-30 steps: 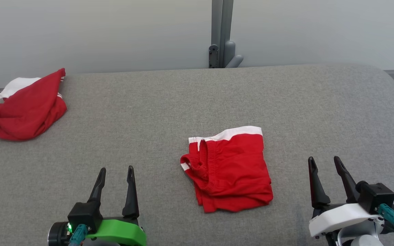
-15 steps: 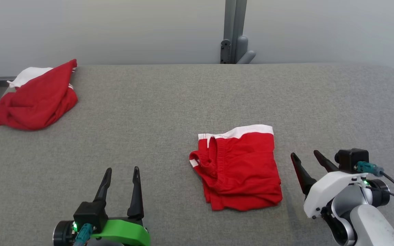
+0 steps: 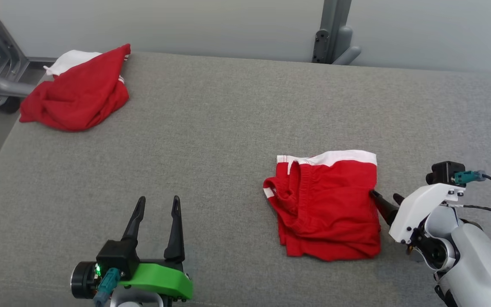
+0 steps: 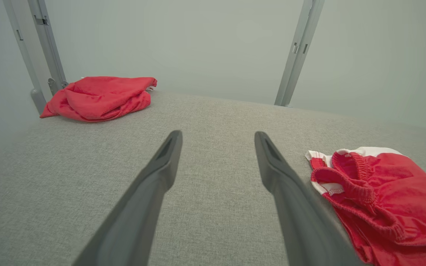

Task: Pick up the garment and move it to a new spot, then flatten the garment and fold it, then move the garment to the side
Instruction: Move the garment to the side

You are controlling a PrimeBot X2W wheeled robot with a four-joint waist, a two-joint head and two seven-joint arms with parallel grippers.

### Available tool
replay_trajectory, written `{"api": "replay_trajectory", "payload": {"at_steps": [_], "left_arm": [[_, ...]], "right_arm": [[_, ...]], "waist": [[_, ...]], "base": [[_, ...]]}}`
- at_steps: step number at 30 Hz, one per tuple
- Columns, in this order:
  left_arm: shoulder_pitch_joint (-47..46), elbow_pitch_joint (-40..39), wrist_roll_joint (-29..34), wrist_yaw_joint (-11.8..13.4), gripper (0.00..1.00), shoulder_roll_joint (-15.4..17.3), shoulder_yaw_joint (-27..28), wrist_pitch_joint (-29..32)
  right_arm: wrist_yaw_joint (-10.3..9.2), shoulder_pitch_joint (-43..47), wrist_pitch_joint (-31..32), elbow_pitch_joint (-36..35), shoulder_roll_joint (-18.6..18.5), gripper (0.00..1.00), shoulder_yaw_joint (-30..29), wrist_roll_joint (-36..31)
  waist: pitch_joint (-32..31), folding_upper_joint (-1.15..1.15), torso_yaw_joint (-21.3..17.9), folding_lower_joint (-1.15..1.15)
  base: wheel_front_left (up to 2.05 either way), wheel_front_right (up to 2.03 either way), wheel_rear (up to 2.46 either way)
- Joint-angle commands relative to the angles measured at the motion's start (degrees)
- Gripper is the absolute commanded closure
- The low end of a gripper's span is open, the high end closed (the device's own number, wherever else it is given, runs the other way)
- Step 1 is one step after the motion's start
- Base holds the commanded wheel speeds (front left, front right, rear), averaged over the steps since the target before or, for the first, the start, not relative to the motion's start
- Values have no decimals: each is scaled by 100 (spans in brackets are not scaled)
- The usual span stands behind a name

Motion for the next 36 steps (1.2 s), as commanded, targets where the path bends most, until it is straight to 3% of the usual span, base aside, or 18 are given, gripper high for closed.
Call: {"api": "replay_trajectory", "payload": {"at_steps": [1,10,11,14,15,16,25,36], "left_arm": [[-84,-4,-25,7,0,13,7,-17],[-123,1,4,20,0,12,-1,-17],[-123,-5,8,31,0,12,-1,-17],[-120,-32,14,52,0,12,-10,-17],[-121,-38,18,54,0,12,-18,-17],[-121,-51,21,60,0,12,-11,-17],[-192,-139,60,25,0,12,-72,-17],[-489,-213,84,31,0,13,-297,-17]], "right_arm": [[-2,-82,27,86,-54,0,23,39],[-2,-368,229,827,-162,0,528,579],[-2,-387,216,855,-173,42,576,633],[-2,-465,162,926,-204,75,730,773],[-2,-499,131,935,-230,96,778,797],[-3,-533,81,934,-263,100,839,791],[-6,-799,-213,895,-624,100,1230,957],[-5,-1308,-426,942,-1063,100,1400,849]], "waist": [[164,0,181,0],[261,0,363,0],[268,0,363,0],[286,0,336,0],[293,0,317,0],[303,0,289,0],[439,0,-187,0],[838,0,-1276,0]], "base": [[0,0,0],[0,0,0],[0,0,0],[0,0,0],[0,0,0],[0,0,0],[0,0,0],[0,0,0]]}}
